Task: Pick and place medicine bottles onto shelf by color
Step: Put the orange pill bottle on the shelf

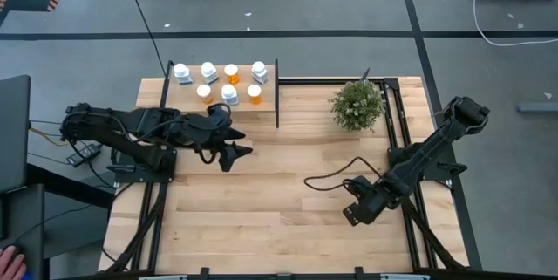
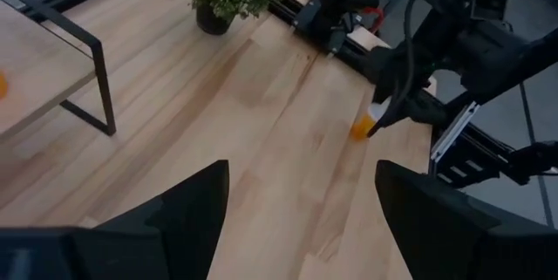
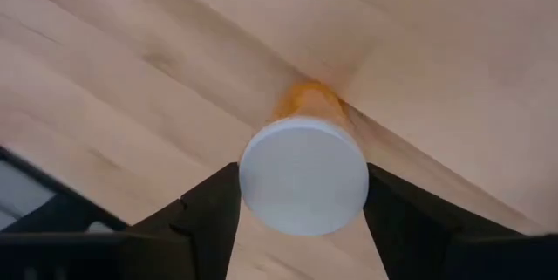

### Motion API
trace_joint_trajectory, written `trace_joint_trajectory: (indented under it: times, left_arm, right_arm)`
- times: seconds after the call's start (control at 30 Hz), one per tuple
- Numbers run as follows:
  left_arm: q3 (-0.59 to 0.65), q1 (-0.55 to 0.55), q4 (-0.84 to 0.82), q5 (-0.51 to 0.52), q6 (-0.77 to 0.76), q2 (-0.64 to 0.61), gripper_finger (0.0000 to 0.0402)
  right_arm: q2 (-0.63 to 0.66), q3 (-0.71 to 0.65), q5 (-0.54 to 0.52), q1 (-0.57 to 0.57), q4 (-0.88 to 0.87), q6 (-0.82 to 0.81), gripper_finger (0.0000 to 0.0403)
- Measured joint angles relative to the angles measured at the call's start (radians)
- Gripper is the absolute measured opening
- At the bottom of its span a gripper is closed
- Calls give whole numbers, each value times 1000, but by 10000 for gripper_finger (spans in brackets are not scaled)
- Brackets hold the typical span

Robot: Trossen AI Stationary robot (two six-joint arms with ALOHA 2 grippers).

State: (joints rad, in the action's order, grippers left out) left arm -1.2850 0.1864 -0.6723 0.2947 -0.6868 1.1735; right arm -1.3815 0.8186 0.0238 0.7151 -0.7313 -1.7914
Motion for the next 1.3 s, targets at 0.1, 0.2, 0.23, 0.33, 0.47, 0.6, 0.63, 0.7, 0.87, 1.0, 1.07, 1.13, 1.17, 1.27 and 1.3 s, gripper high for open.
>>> trace_joint_trajectory:
  times: [0.1, 0.2, 0.23, 0.33, 0.47, 0.6, 0.63, 0.7, 0.87, 1.0, 1.07, 1.13, 1.17, 1.27, 1.3]
  left_arm:
    - [0, 0, 2, 0, 3, -4, 293]
    - [0, 0, -1, 0, 3, -7, 293]
    - [0, 0, -3, 0, 3, -9, 293]
    - [0, 0, -9, 0, 13, -13, 293]
    - [0, 0, -11, 6, 25, -23, 293]
    - [-1, -1, -18, 23, 27, -48, 293]
    - [-1, -2, -26, 24, 27, -59, 293]
    - [0, -7, -37, 26, 18, -78, 293]
    - [0, -18, -83, 36, 13, -150, 293]
    - [0, -21, -105, 74, 22, -201, 293]
    - [0, -22, -110, 82, 41, -220, 293]
    - [0, -22, -111, 92, 60, -238, 293]
    - [0, -22, -112, 95, 67, -245, 293]
    - [0, -22, -114, 97, 79, -267, 293]
    - [0, -22, -116, 101, 86, -271, 293]
  right_arm:
    - [0, 26, 0, -63, 2, 89, 231]
    - [0, 61, -3, -131, 2, 199, 230]
    - [-4, 76, -9, -153, 1, 235, 230]
    - [-28, 139, -24, -225, -2, 363, 230]
    - [-129, 271, -27, -315, -15, 553, 230]
    - [-280, 451, -27, -395, -81, 730, 230]
    - [-318, 498, -27, -414, -98, 768, 230]
    - [-390, 588, -27, -449, -123, 831, 230]
    - [-527, 774, -27, -528, -200, 943, 230]
    - [-608, 883, -27, -577, -227, 1010, 230]
    - [-643, 926, -27, -597, -227, 1040, 230]
    - [-680, 969, -26, -614, -239, 1066, 230]
    - [-699, 991, -25, -622, -243, 1077, 230]
    - [-751, 1055, -13, -640, -256, 1110, 230]
    - [-766, 1074, -11, -644, -256, 1121, 230]
